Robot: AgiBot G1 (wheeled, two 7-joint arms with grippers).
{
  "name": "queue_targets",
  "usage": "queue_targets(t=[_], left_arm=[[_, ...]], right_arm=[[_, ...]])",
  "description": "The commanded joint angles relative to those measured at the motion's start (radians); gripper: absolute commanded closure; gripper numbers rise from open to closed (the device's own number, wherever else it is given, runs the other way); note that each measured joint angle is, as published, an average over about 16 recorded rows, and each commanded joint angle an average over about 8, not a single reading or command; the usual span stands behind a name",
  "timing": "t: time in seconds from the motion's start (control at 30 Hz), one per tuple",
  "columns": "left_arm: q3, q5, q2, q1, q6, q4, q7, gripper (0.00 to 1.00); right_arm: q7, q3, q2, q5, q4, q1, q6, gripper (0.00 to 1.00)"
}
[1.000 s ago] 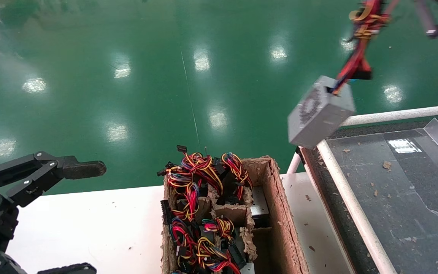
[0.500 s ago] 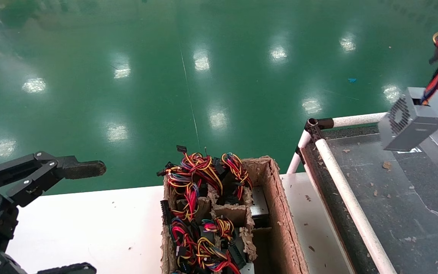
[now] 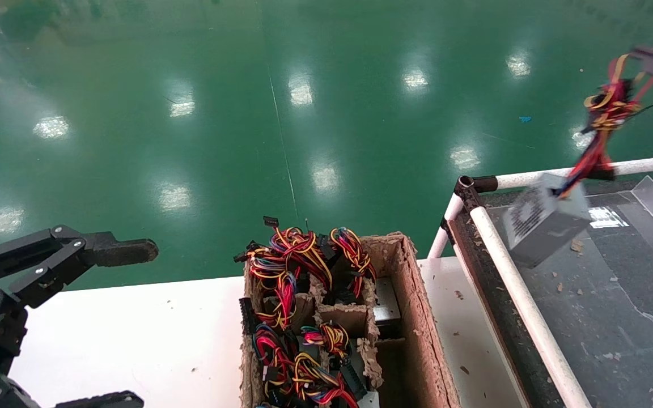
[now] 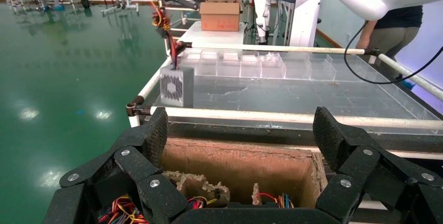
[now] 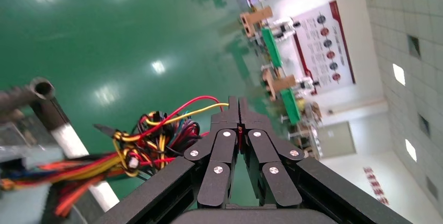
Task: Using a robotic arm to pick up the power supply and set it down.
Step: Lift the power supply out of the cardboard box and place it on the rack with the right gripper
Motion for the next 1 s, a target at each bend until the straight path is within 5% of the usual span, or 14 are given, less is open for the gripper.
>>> queue_targets(t=[0.03, 0.63, 0.67, 0.9, 1.0], left_arm=[[0.0, 0.0, 0.0, 0.0, 0.0, 0.0, 0.0, 0.0], [0.005, -0.003, -0.002, -0.001, -0.001, 0.0, 0.003, 0.0], [0.005, -0.003, -0.002, -0.001, -0.001, 0.0, 0.003, 0.0], [0.006, -0.004, -0.003, -0.002, -0.002, 0.0, 0.004, 0.0], [0.007, -0.004, -0.003, -0.002, -0.002, 0.0, 0.004, 0.0]], right_arm=[[-0.003, -0.007, -0.014, 0.005, 0.002, 0.007, -0.008, 1.0], [0.087, -0.133, -0.147, -0.169, -0.018, 0.123, 0.024, 0.99], [0.093, -0.137, -0.15, -0.176, -0.018, 0.126, 0.025, 0.93], [0.132, -0.151, -0.16, -0.209, -0.012, 0.138, 0.03, 0.06], [0.147, -0.155, -0.159, -0.215, -0.01, 0.142, 0.025, 0.0]])
